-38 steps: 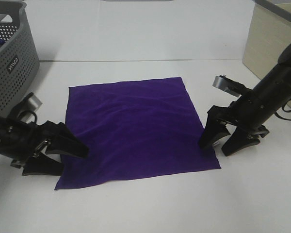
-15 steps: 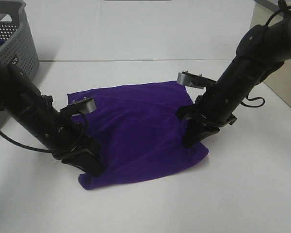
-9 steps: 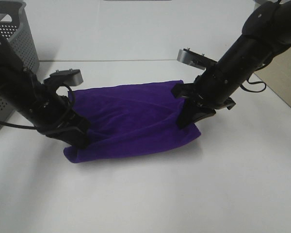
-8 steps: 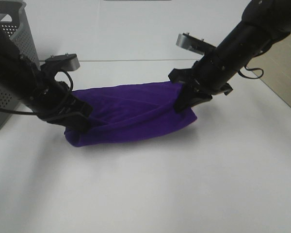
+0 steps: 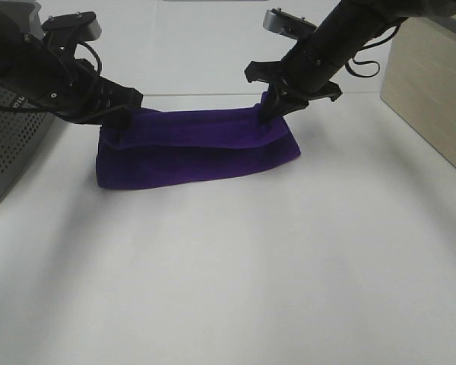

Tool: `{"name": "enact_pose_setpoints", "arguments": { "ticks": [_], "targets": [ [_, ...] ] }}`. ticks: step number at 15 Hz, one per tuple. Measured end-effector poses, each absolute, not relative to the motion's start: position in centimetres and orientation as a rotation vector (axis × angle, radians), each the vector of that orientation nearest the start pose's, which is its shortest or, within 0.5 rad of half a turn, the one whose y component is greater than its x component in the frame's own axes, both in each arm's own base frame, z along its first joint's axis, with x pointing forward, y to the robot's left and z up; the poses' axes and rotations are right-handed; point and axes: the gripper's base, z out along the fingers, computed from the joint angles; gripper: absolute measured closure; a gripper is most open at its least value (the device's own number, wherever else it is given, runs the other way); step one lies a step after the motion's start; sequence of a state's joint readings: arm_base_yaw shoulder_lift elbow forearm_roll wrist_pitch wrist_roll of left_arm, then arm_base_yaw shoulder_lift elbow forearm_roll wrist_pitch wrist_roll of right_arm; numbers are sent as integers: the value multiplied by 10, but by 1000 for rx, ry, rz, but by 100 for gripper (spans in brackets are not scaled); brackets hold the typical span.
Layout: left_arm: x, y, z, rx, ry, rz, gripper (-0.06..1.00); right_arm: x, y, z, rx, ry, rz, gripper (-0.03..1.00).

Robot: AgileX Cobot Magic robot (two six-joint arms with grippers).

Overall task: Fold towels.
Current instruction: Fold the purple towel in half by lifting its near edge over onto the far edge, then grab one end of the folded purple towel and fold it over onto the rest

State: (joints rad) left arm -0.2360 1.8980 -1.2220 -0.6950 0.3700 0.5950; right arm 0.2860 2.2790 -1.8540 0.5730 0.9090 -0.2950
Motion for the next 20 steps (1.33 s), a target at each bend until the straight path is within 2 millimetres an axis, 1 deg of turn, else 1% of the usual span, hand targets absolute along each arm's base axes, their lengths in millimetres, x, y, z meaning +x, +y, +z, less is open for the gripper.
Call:
{"name": "enact_pose_setpoints", "arguments": {
  "ticks": [2, 5, 6, 8, 9, 10, 11, 12, 13, 14, 15, 16, 17, 18, 19, 20],
  "targets": [
    [402, -115, 182, 305, 2428, -401, 94, 471, 179, 161, -391, 2724, 692, 94],
    [422, -118, 160, 304, 2436, -375, 94, 487, 181, 147, -385, 2719, 640, 94],
    [427, -119, 152, 301, 2442, -368, 94, 492, 182, 141, -377, 2718, 635, 94],
    [431, -120, 142, 302, 2456, -364, 94, 498, 183, 134, -379, 2714, 623, 94],
    [433, -120, 136, 301, 2466, -363, 94, 501, 183, 129, -386, 2718, 616, 92],
    [434, -120, 131, 301, 2475, -362, 93, 501, 183, 126, -392, 2724, 603, 86],
    [434, -120, 130, 301, 2477, -360, 87, 502, 182, 126, -401, 2724, 588, 75],
    [434, -120, 130, 303, 2473, -352, 77, 502, 181, 126, -408, 2721, 573, 58],
    [435, -119, 130, 302, 2465, -343, 62, 502, 181, 126, -413, 2722, 562, 39],
    [435, -119, 131, 300, 2463, -343, 42, 502, 178, 125, -428, 2736, 542, 25],
    [435, -120, 132, 285, 2471, -357, 24, 500, 177, 125, -457, 2762, 517, 16],
    [433, -120, 141, 222, 2514, -426, 13, 493, 169, 134, -548, 2821, 417, 9],
    [434, -118, 150, 203, 2538, -449, 12, 489, 165, 148, -580, 2838, 360, 9],
    [434, -118, 153, 200, 2562, -460, 12, 487, 163, 157, -583, 2840, 343, 8],
    [433, -114, 158, 195, 2618, -466, 11, 479, 159, 186, -604, 2841, 312, 8],
    [430, -111, 162, 212, 2707, -451, 11, 477, 159, 195, -606, 2832, 310, 8]
  ]
}}
